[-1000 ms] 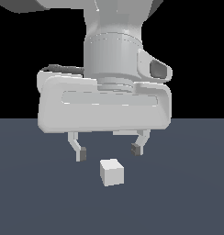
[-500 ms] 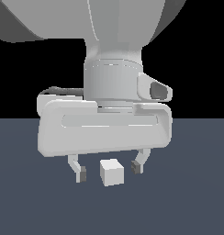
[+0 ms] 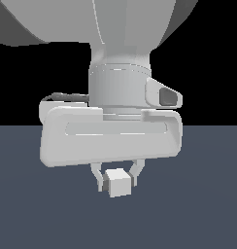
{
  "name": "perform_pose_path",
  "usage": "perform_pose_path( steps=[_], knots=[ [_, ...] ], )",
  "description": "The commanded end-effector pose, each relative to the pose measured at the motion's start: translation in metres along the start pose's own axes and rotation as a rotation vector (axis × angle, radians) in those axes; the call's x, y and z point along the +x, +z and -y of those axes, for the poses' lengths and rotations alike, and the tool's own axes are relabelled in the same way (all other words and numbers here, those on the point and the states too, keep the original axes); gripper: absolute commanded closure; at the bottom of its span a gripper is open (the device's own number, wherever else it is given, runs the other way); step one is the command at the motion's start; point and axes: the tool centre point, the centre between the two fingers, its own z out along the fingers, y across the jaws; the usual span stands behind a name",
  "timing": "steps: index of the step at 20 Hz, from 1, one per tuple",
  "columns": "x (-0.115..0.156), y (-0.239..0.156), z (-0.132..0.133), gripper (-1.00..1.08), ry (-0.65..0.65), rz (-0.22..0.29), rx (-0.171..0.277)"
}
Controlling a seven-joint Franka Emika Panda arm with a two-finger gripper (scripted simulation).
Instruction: Plug the charger into the wall socket.
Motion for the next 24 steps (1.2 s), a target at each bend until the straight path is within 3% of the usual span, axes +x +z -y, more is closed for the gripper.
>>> perform_pose_path(
  steps=[1,11,24],
  knots=[
    [0.0,0.0,0.0,1.08,-0.001,0.0,0.0],
    [0.016,-0.019,-0.013,1.08,0.07,-0.001,-0.004],
    [0.058,-0.075,-0.061,1.08,0.284,-0.001,-0.024]
  ],
)
